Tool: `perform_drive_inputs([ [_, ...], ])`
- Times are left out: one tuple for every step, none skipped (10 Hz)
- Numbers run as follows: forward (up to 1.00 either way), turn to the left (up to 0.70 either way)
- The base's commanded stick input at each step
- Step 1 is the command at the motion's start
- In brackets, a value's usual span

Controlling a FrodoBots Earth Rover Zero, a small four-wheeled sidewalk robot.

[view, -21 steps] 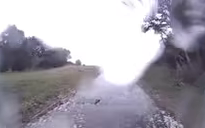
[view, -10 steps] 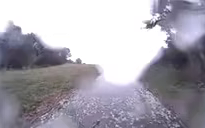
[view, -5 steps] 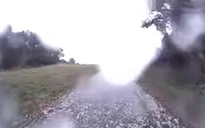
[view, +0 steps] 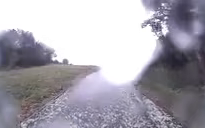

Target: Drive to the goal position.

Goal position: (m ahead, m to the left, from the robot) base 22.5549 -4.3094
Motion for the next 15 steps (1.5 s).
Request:
perform_drive_inputs([
  [0.7,0.0],
  [0.7,0.0],
  [0.7,0.0],
  [0.7,0.0],
  [0.7,0.0],
  [0.7,0.0],
  [0.7,0.0],
  [0.7,0.0],
  [0.7,0.0],
  [0.7,0.0],
  [0.7,0.0],
  [0.7,0.0],
  [0.7,0.0],
  [0.7,0.0],
  [0.7,0.0],
])
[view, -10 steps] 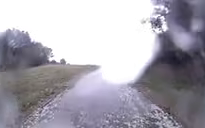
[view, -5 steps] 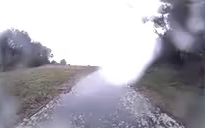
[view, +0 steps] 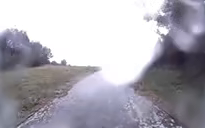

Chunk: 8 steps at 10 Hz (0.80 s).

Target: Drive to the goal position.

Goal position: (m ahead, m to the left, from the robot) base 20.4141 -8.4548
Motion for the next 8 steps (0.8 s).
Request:
perform_drive_inputs([
  [0.7,0.0],
  [0.7,0.0],
  [0.7,0.0],
  [0.7,0.0],
  [0.7,0.0],
  [0.7,0.0],
  [0.7,0.0],
  [0.7,0.0],
])
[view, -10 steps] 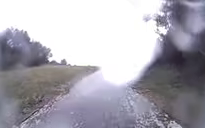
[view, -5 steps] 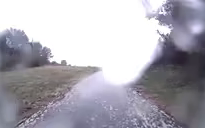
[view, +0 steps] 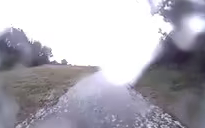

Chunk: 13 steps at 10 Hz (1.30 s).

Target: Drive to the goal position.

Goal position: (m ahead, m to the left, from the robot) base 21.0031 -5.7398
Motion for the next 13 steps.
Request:
perform_drive_inputs([
  [0.7,0.0],
  [0.7,0.0],
  [0.7,0.0],
  [0.7,0.0],
  [0.7,0.0],
  [0.7,0.0],
  [0.7,0.0],
  [0.7,0.0],
  [0.7,0.0],
  [0.7,0.0],
  [0.7,0.0],
  [0.7,0.0],
  [0.7,0.0],
])
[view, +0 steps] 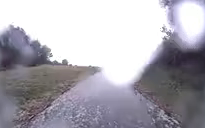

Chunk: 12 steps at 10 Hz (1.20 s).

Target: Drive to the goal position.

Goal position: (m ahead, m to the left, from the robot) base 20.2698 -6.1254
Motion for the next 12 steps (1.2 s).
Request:
perform_drive_inputs([
  [0.7,0.0],
  [0.7,0.0],
  [0.7,0.0],
  [0.7,0.0],
  [0.7,0.0],
  [0.7,0.0],
  [0.7,0.0],
  [0.7,0.0],
  [0.7,0.0],
  [0.7,0.0],
  [0.7,0.0],
  [0.7,0.0],
])
